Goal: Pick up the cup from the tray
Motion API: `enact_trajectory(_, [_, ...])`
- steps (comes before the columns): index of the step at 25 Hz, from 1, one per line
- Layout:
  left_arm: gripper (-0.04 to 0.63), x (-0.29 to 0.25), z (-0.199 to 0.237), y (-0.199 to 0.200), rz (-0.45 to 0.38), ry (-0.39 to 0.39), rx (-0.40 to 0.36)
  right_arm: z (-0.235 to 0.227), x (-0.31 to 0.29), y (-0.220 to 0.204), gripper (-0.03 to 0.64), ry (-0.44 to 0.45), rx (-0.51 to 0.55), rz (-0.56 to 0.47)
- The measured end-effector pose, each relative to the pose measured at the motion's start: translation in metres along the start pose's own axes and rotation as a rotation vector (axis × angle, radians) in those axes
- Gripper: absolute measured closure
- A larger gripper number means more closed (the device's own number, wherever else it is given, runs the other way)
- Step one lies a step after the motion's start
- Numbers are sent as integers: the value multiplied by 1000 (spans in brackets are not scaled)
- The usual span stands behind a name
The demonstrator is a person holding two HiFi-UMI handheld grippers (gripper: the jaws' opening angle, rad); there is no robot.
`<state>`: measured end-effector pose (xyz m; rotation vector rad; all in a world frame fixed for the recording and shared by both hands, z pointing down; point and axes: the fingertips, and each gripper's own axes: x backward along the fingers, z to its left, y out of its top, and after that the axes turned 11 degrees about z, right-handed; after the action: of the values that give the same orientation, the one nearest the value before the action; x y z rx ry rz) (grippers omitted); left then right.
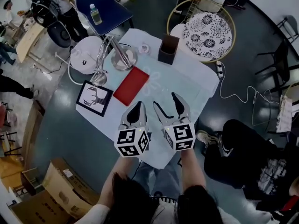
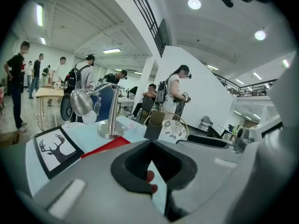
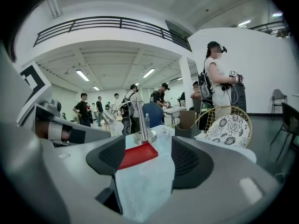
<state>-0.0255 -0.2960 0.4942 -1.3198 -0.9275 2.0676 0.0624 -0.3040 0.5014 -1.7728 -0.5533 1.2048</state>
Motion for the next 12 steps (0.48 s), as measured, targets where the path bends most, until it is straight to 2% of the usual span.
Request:
enact_trajectory(4, [595,22,-10,8,-25,-13,-23,4,26,17,443,-41,-19,-44])
enact_trajectory(7, [595,37,-18,14,-39,-11,-51,11,43,29,494,-46,0,-70])
enact_trajectory(10, [595,52,-26,17,-52,-32,-62,22,55,34,575,-39,-1,-78])
enact_trajectory(12, [595,61,-29,17,-58,-32,-67,31,63,32,595,-45,-4,-66])
